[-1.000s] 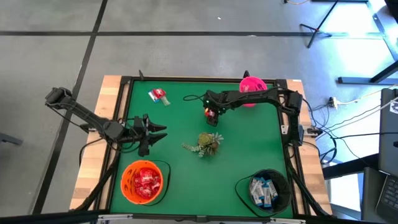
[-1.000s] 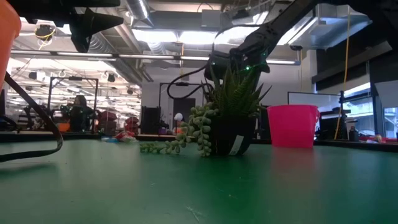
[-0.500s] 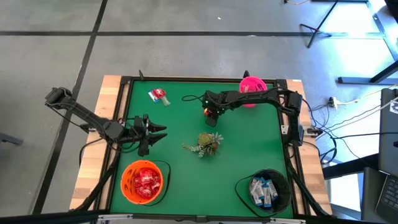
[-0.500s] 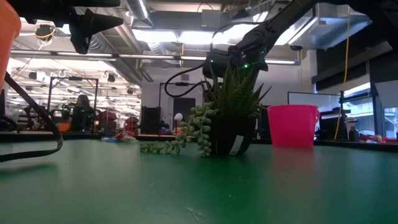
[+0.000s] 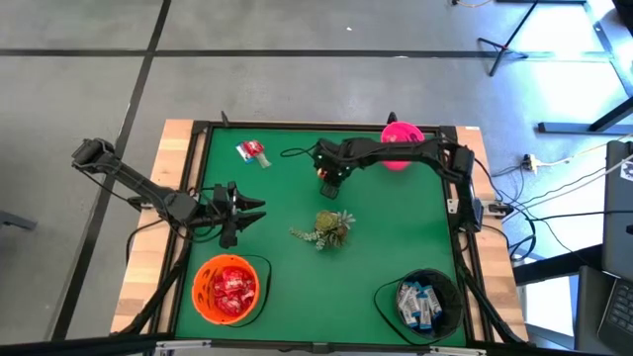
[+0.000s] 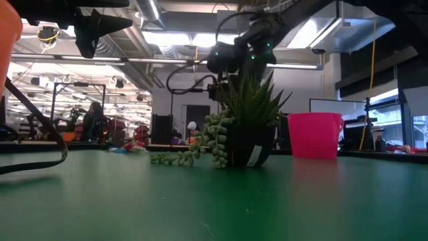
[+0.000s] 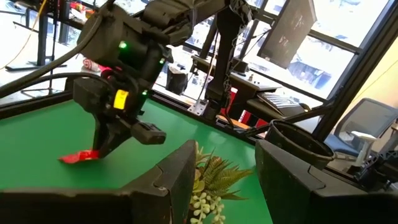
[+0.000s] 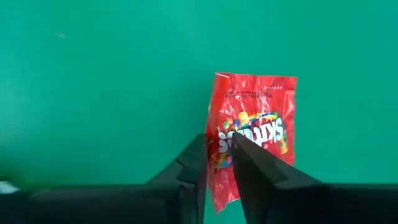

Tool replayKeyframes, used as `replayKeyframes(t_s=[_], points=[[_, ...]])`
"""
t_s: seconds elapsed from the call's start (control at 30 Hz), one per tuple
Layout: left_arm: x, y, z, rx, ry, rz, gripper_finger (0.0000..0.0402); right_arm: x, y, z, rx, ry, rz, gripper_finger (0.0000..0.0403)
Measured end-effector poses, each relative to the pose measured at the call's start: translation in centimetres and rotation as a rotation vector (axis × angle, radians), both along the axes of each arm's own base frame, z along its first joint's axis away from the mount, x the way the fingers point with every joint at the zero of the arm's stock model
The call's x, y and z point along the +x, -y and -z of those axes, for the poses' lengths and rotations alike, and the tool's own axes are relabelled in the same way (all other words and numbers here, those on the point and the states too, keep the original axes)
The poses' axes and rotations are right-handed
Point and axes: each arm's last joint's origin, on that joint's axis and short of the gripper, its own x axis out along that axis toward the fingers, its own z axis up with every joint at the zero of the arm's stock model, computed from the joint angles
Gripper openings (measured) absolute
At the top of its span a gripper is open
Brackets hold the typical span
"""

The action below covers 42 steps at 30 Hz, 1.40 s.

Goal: Sort candy
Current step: Put the red candy into the orange bucket

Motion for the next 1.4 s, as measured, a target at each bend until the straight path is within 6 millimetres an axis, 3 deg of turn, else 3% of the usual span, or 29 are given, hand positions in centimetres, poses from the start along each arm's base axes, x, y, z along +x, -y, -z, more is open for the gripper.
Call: replayKeyframes(t_s=[0.27,0.8,1.2,1.4], points=[[0.0,0.0,0.5,0.025,-0.049,0.000,0.0156,1.7,-2.2,-2.5,-0.017,0.063,-0.088,0.0006],[1.3,0.3,3.3,0.119,-0.227,-0.119,0.0157,3.9,-5.8,-8.3,-0.052,0.198,-0.205,0.0001],[2.1,-1.3,3.7,0.188,-0.282,-0.189,0.0253,4.6,-9.7,-12.0,0.001,0.293,-0.346,0.0000],[3.0,-2.1,2.9,0.200,-0.285,-0.148,0.0270,4.9,-11.3,-12.5,0.003,0.327,-0.385,0.0000]])
